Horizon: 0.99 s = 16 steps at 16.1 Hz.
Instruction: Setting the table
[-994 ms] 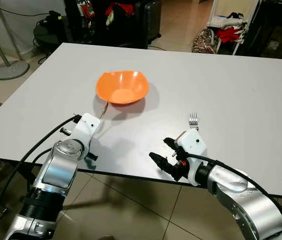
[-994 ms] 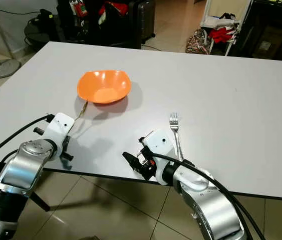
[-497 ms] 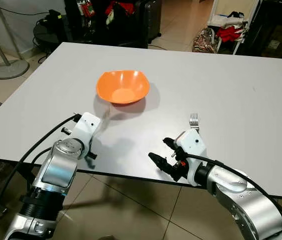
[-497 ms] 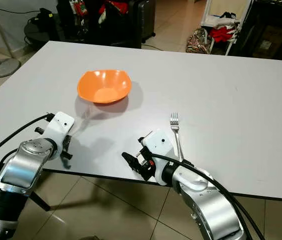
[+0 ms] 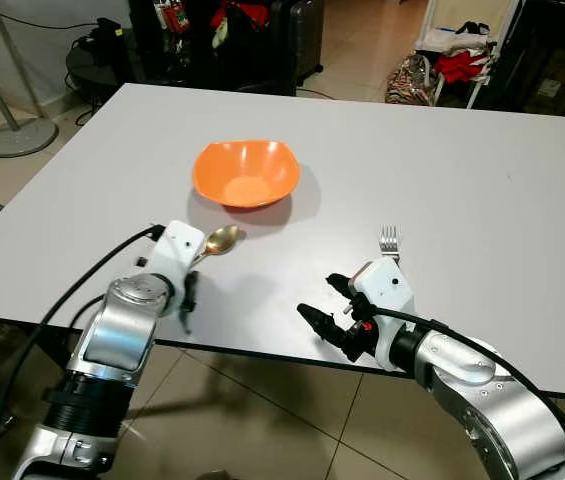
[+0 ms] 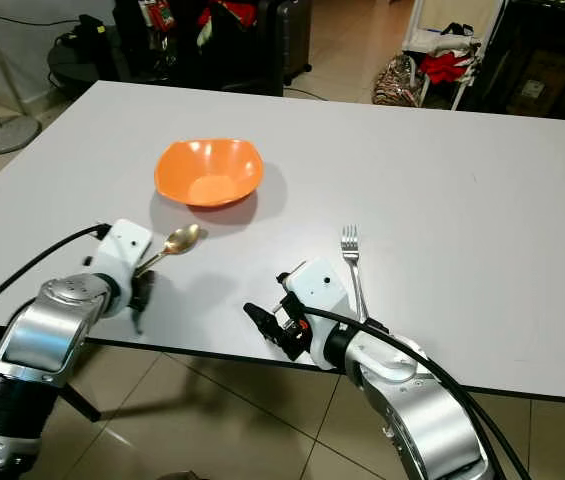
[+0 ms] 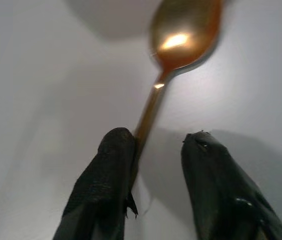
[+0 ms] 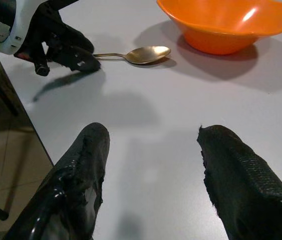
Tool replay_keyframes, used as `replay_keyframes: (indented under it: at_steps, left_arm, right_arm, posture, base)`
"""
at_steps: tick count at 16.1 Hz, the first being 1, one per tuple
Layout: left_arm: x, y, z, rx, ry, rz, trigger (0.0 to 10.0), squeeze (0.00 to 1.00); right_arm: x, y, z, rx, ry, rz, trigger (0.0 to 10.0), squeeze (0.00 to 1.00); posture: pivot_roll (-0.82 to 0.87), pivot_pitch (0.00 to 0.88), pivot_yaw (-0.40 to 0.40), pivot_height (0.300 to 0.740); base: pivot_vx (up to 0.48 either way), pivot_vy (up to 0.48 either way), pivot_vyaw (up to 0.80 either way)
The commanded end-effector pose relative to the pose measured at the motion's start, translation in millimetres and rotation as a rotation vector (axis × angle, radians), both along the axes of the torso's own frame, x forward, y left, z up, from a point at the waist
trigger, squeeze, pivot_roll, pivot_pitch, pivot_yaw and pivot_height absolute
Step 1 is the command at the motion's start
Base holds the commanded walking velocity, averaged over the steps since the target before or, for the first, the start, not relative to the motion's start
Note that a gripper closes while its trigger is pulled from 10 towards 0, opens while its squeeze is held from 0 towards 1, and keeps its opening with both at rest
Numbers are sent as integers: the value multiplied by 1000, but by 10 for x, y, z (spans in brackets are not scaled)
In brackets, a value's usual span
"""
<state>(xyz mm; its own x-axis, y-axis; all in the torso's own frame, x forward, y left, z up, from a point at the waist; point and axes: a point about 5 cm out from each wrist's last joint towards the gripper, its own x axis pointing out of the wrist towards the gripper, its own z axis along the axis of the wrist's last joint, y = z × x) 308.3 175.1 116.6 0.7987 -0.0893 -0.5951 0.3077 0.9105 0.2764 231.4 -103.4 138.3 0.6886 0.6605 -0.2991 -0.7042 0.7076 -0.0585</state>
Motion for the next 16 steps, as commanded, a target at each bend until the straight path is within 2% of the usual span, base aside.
replay_keyframes:
  at_steps: [1,2,3,4,5,6,8,9,10,12,16]
  left_arm:
    - [18,-39,103,-45,-35,-18,10000,561]
    - [22,-49,190,-89,-62,-30,10000,510]
    - [29,-14,321,-130,-103,-25,10000,369]
    - [25,42,385,-133,-122,-22,10000,161]
    - [18,107,422,-111,-134,-17,10000,0]
    - [10,169,448,-86,-141,-10,10000,0]
    - [-49,495,470,72,-127,24,10000,0]
    - [-76,615,427,121,-109,48,10000,0]
    - [-99,732,373,209,-101,61,10000,0]
    - [-142,748,258,298,-63,20,10000,0]
    - [-209,576,65,264,0,-67,10000,0]
  right_arm:
    - [11,1,46,-3,-27,3,10000,0]
    - [4,-3,40,-3,-25,7,10000,0]
    - [1,-6,41,-4,-24,11,10000,0]
    - [2,-3,43,-3,-26,13,10000,0]
    - [1,4,45,1,-26,18,10000,0]
    - [-4,11,47,7,-24,26,10000,0]
    - [-27,42,67,9,-24,77,10000,0]
    - [-26,38,73,2,-28,86,10000,0]
    - [-20,30,86,-2,-34,88,10000,0]
    - [-32,20,106,-16,-42,102,10000,0]
    - [-70,13,97,-37,-41,127,10000,0]
  posture:
    - [6,25,43,740]
    - [7,21,43,740]
    - [9,19,43,740]
    - [9,17,43,740]
    - [9,16,43,740]
    - [12,15,42,740]
    - [16,13,42,740]
    - [13,11,43,740]
    - [10,10,45,740]
    - [4,8,44,740]
    - [-5,0,47,740]
  base:
    - [0,0,0]
    - [0,0,0]
    - [0,0,0]
    - [0,0,0]
    - [0,0,0]
    - [0,0,0]
    - [0,0,0]
    - [0,0,0]
    - [0,0,0]
    - [0,0,0]
    - [0,0,0]
